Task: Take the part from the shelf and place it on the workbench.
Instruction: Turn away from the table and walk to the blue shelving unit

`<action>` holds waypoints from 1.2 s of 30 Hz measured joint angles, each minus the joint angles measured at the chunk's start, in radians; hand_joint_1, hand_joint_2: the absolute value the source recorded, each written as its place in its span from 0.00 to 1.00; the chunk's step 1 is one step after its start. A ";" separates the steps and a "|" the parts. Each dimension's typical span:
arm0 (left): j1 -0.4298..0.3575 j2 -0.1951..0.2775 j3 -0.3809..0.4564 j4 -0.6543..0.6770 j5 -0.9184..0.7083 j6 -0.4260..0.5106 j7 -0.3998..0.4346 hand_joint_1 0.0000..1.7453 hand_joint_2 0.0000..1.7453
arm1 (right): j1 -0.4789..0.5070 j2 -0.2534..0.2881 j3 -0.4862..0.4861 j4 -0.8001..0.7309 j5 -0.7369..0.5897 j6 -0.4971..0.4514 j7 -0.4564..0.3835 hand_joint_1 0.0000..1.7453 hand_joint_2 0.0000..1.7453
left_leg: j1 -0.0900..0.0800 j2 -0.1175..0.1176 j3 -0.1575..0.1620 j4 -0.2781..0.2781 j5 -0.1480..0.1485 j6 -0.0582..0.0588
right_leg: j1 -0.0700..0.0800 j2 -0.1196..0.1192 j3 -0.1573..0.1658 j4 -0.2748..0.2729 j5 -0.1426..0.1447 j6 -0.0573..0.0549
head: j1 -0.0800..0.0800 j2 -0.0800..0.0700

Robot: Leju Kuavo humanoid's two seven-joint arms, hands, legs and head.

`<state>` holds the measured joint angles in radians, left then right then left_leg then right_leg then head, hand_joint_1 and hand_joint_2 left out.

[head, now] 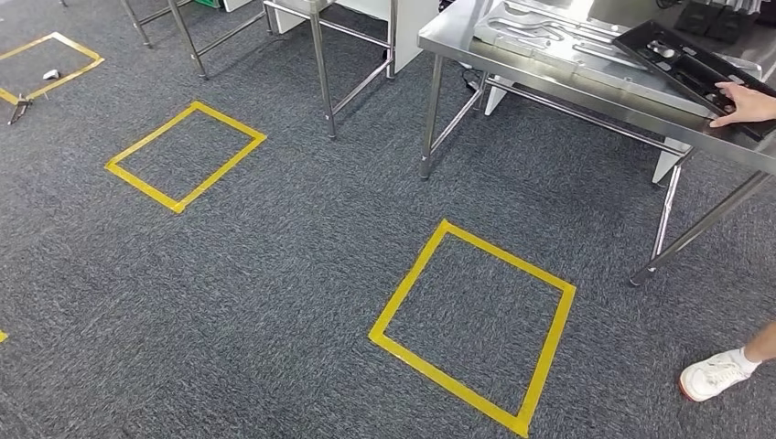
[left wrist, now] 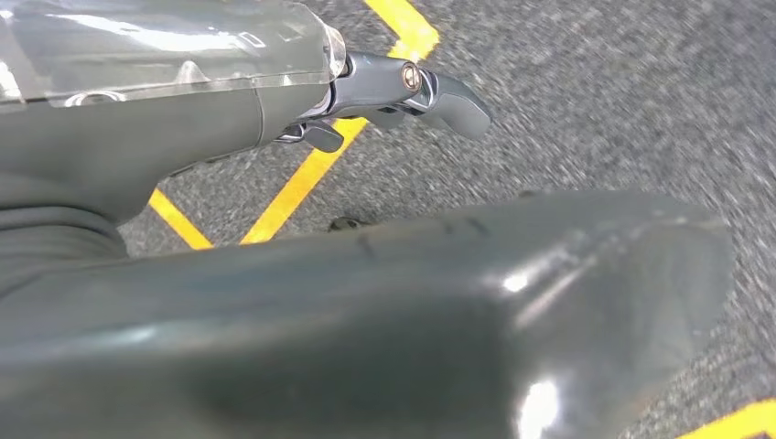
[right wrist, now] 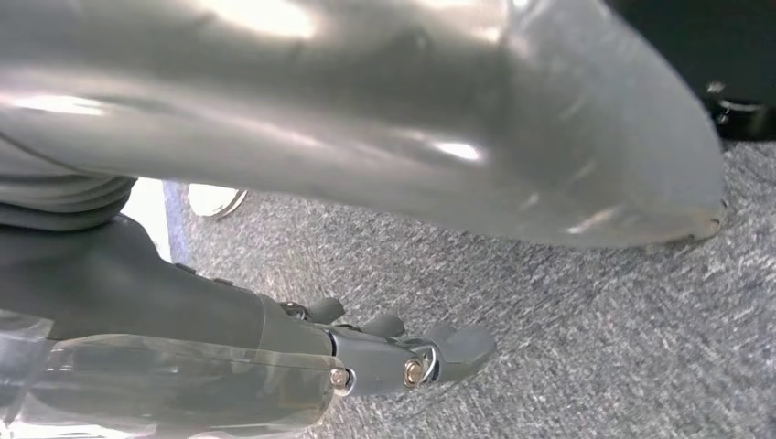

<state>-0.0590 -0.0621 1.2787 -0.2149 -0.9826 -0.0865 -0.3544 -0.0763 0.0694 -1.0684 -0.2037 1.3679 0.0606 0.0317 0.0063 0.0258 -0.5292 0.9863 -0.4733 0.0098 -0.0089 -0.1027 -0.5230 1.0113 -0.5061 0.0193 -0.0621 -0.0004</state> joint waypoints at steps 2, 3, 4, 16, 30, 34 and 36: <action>-0.002 -0.005 0.003 0.001 0.006 0.003 0.001 0.00 0.00 | 0.002 -0.004 0.005 0.000 0.004 0.000 -0.009 0.00 0.00 | 0.004 -0.020 -0.001 -0.005 0.009 0.011 | -0.005 0.064 -0.038 0.088 -0.058 0.009 | 0.000 0.000; -0.005 -0.007 0.006 0.001 0.011 0.004 0.001 0.00 0.00 | 0.004 -0.005 0.008 0.000 0.008 -0.001 -0.017 0.00 0.00 | 0.003 -0.031 -0.004 -0.004 0.011 0.014 | -0.004 0.087 -0.072 0.158 -0.096 0.010 | 0.000 0.000; -0.007 -0.009 0.010 0.001 0.018 0.004 -0.001 0.00 0.00 | 0.005 -0.005 0.012 0.000 0.012 -0.001 -0.026 0.00 0.00 | 0.002 -0.044 -0.007 -0.003 0.013 0.016 | -0.004 0.096 -0.106 0.228 -0.125 0.010 | 0.000 0.000; -0.025 -0.007 0.001 0.004 -0.037 -0.046 -0.003 0.00 0.00 | -0.014 -0.004 0.006 0.001 -0.050 0.002 -0.040 0.00 0.00 | 0.003 -0.129 -0.040 0.037 -0.003 -0.023 | -0.003 0.133 0.007 -0.041 0.032 -0.041 | 0.000 0.000; -0.031 -0.003 -0.008 0.005 -0.027 -0.040 -0.004 0.00 0.00 | -0.020 -0.005 -0.004 0.001 -0.046 0.004 -0.017 0.00 0.00 | 0.021 0.015 -0.006 0.007 0.007 -0.019 | -0.010 -0.018 0.025 -0.024 0.005 0.015 | 0.000 0.000; -0.034 -0.002 -0.009 0.005 -0.029 -0.047 -0.019 0.00 0.00 | -0.015 -0.005 -0.004 0.001 -0.046 0.005 -0.018 0.00 0.00 | 0.016 -0.033 -0.017 0.004 0.021 0.003 | -0.014 0.086 -0.069 0.179 -0.117 0.022 | 0.000 0.000; -0.034 -0.002 -0.009 0.005 -0.031 -0.048 -0.023 0.00 0.00 | -0.012 -0.006 -0.004 0.001 -0.046 0.007 -0.019 0.00 0.00 | 0.007 -0.062 -0.022 0.004 0.024 0.008 | -0.008 0.097 -0.121 0.274 -0.139 0.013 | 0.000 0.000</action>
<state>-0.0927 -0.0645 1.2697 -0.2098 -1.0134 -0.1349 -0.3771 -0.0883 0.0637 -1.0727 -0.2026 1.3215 0.0674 0.0128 0.0137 -0.0357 -0.5507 0.9905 -0.4492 0.0181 -0.0174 -0.0058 -0.6437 1.2852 -0.6450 0.0322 -0.0622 -0.0004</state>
